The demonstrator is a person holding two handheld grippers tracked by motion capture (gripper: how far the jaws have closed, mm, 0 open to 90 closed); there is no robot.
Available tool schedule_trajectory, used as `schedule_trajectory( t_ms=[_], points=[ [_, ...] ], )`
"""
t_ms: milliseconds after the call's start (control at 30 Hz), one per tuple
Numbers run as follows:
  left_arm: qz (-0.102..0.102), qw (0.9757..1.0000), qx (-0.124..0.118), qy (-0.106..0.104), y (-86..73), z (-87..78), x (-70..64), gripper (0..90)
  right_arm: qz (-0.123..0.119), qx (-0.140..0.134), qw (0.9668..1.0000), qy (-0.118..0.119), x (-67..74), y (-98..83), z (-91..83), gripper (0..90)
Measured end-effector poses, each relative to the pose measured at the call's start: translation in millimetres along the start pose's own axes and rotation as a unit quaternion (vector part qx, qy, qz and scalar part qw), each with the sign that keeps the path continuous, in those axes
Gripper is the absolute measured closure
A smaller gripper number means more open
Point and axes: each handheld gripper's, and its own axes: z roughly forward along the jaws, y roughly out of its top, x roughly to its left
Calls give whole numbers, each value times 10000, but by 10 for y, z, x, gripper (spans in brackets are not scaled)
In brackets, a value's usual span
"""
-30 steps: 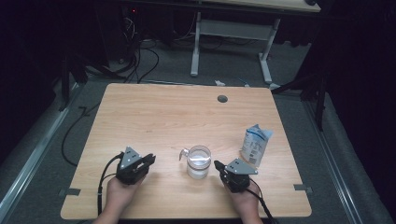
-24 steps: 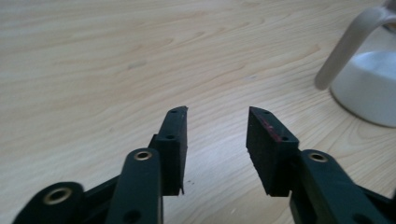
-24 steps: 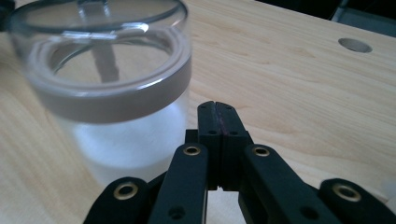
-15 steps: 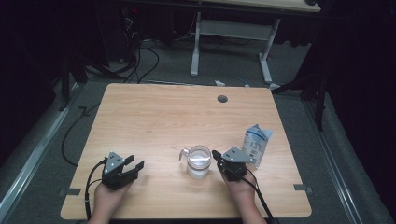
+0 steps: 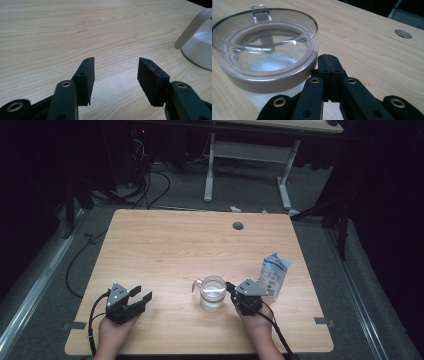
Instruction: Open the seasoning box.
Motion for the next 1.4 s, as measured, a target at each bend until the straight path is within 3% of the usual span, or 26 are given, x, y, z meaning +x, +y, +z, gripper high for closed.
schedule_trajectory(
  t_ms=[167,333,667,833,967,1400],
  points=[
    [-97,9999,-58,-1,3,-15,28,488,41,-31,10000,0,22,-5,-41,900],
    [-70,10000,-50,3,7,-24,38,486,28,-40,10000,24,67,-20,-80,900],
    [-45,10000,-45,-16,-2,-13,22,484,-143,72,9996,219,282,-79,-126,900],
    [-11,10000,-40,24,-5,-24,26,485,-6,81,9997,209,208,-43,-35,900],
    [12,10000,-32,25,-5,-22,32,485,-49,62,9998,173,188,6,23,900],
    [-11,10000,-37,27,-11,-20,36,485,-112,63,9998,166,232,19,3,900]
  ],
)
